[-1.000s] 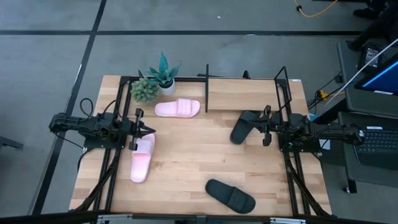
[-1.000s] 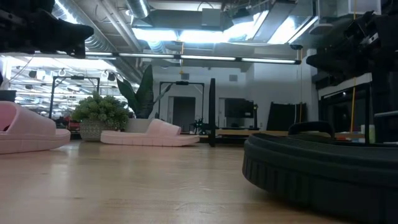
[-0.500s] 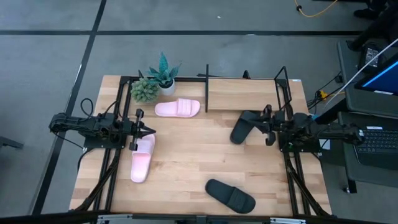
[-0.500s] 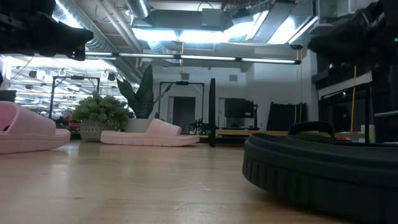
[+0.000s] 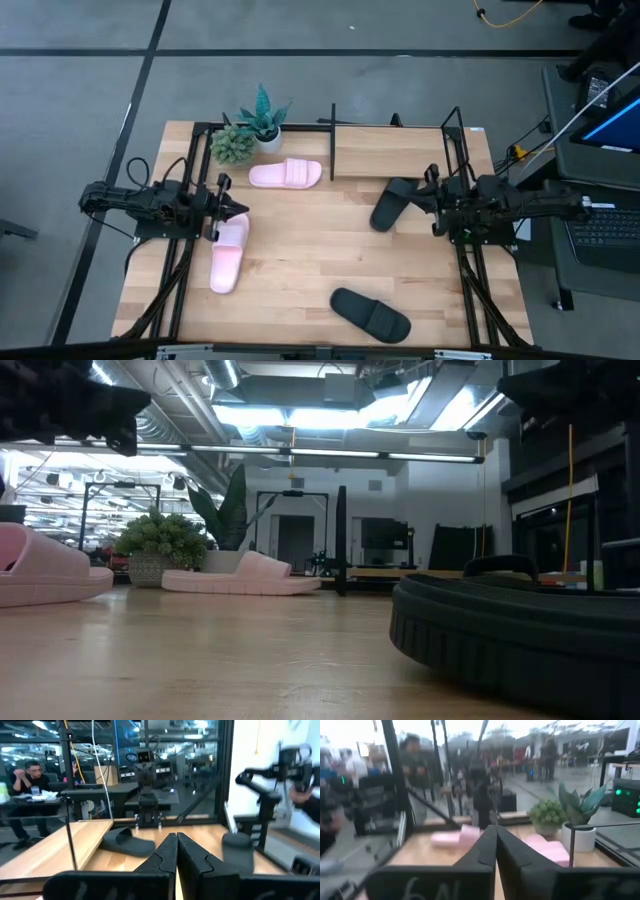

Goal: Pick and place slides into the shelf
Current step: Put the top pink slide on the shelf

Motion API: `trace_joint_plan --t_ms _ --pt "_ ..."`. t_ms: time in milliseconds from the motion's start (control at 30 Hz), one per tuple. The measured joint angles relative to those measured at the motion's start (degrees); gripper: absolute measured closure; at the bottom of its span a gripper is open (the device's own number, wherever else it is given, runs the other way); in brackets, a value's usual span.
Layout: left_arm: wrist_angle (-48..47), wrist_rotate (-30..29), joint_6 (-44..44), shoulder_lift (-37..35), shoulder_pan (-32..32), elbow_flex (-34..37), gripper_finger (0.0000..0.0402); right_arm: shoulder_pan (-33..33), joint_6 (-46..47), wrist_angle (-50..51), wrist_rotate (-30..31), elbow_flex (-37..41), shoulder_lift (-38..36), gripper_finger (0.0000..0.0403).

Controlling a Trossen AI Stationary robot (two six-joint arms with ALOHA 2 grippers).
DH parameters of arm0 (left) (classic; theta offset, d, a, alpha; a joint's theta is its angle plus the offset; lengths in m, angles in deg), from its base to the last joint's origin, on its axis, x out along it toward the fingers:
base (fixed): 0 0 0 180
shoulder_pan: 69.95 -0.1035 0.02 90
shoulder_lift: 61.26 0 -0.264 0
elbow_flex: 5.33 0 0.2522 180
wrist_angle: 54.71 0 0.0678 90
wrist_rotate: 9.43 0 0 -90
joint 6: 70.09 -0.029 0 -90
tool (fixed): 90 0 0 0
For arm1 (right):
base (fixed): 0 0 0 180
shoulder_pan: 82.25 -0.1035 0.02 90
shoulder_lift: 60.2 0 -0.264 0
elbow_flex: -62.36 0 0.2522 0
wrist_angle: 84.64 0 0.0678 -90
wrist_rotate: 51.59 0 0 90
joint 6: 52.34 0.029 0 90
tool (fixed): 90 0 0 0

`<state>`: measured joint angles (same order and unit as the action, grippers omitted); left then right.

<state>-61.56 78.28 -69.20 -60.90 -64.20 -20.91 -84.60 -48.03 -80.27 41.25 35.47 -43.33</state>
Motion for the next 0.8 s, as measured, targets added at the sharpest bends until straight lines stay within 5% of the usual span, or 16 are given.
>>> trace_joint_plan --t_ms 500,800 --pt "1.42 -2.75 1.71 1.18 -0.01 -5.56 0.0401 -0.52 -4.67 24.51 0.92 -24.58 19.64 0.0394" --pt "-4.99 -5.52 -1.38 15.79 -0.01 -15.00 0.0401 -0.47 -4.75 29.66 5.67 -26.98 21.10 0.0398"
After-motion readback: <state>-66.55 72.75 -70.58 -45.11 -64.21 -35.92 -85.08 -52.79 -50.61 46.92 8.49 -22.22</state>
